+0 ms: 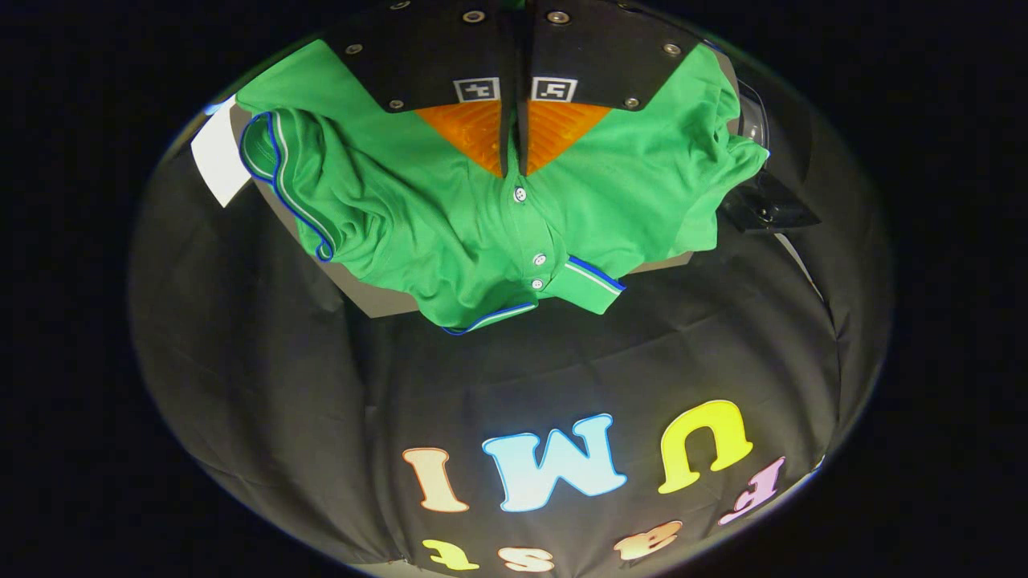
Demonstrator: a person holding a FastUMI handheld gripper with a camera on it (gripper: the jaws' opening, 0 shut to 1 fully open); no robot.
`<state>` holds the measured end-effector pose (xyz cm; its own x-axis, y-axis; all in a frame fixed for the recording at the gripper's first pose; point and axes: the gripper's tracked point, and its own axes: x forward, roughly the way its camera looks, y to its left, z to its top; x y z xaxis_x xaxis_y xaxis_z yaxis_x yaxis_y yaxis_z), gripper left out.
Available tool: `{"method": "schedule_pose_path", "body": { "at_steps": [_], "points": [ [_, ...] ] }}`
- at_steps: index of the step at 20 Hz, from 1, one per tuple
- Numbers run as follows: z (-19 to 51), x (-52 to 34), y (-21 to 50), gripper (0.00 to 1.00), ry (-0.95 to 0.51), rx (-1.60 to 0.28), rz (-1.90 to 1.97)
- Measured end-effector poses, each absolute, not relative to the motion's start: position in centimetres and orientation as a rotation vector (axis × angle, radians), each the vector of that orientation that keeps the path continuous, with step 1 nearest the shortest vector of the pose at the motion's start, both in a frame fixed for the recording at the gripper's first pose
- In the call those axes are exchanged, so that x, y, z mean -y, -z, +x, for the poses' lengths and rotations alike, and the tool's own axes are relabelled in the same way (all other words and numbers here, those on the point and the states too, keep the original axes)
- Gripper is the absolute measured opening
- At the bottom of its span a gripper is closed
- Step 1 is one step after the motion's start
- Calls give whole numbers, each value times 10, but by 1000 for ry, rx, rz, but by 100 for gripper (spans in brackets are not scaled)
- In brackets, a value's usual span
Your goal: Put the clothes into the washing machine and then close the washing machine lid.
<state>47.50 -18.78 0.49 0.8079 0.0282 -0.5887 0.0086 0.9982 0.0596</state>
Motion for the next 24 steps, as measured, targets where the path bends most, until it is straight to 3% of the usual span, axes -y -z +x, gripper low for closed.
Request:
{"method": "schedule_pose_path", "body": {
  "at_steps": [13,24],
  "points": [
    [454,133,-144,0,-50,-403,-67],
    [420,35,-196,0,-85,-312,-120]
  ]
}}
